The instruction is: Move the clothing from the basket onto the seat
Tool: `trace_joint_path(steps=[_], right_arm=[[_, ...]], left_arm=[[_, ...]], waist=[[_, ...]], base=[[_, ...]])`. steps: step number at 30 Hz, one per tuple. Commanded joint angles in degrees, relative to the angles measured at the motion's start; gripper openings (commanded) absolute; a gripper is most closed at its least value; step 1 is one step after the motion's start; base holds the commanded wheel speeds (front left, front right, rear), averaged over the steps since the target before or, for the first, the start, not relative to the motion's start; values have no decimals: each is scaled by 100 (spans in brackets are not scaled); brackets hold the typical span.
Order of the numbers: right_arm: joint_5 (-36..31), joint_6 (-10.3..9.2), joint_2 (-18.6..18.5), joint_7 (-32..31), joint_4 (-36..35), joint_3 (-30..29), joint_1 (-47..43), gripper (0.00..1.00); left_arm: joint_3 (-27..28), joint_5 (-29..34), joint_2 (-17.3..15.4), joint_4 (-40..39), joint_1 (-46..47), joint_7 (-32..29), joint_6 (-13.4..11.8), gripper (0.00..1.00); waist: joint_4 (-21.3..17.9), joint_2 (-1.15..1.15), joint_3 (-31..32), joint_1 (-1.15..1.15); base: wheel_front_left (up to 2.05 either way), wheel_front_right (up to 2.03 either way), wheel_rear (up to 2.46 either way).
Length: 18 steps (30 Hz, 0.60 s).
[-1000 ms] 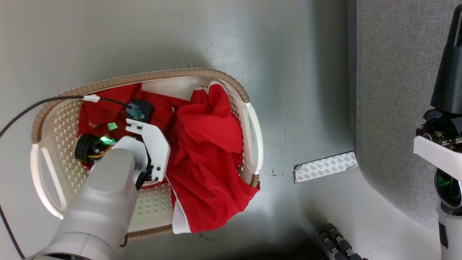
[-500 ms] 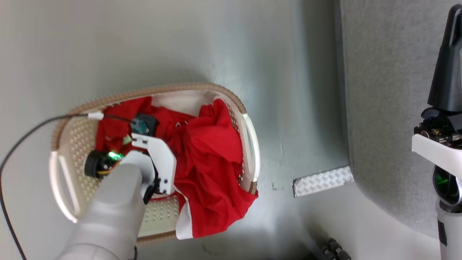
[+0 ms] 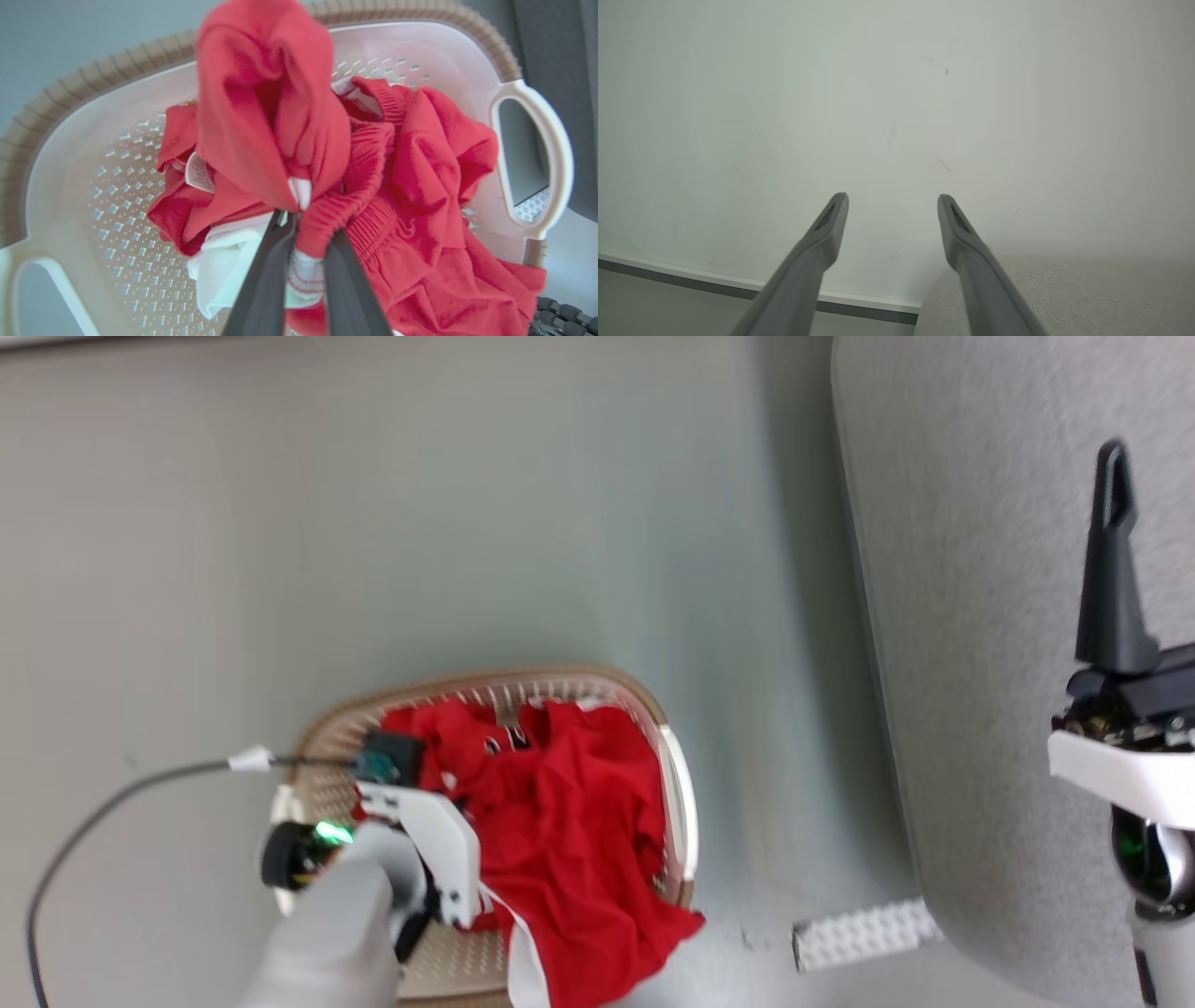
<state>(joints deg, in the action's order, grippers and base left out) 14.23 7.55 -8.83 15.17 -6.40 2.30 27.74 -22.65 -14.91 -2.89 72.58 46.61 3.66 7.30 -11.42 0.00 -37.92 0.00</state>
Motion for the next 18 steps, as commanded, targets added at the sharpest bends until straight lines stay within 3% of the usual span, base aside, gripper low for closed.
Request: trace_joint_path(steps=[1, 10, 18], right_arm=[[76, -12, -50, -4, 84, 13, -171, 100], [144, -12, -158, -4, 380, 41, -727, 100], [199, -12, -276, -4, 533, 92, -1143, 100]], left_arm=[[-204, -282, -2, -217, -307, 72, 22, 0], [-1276, -1421, -9, -1034, -1007, 428, 22, 0], [-1804, -2056, -8, -1380, -1120, 855, 23, 0]], waist=[[277, 0, 777, 0], [632, 0, 1928, 0], [965, 0, 2602, 0]], base=[[0, 0, 0], [0, 0, 0], [0, 0, 0]])
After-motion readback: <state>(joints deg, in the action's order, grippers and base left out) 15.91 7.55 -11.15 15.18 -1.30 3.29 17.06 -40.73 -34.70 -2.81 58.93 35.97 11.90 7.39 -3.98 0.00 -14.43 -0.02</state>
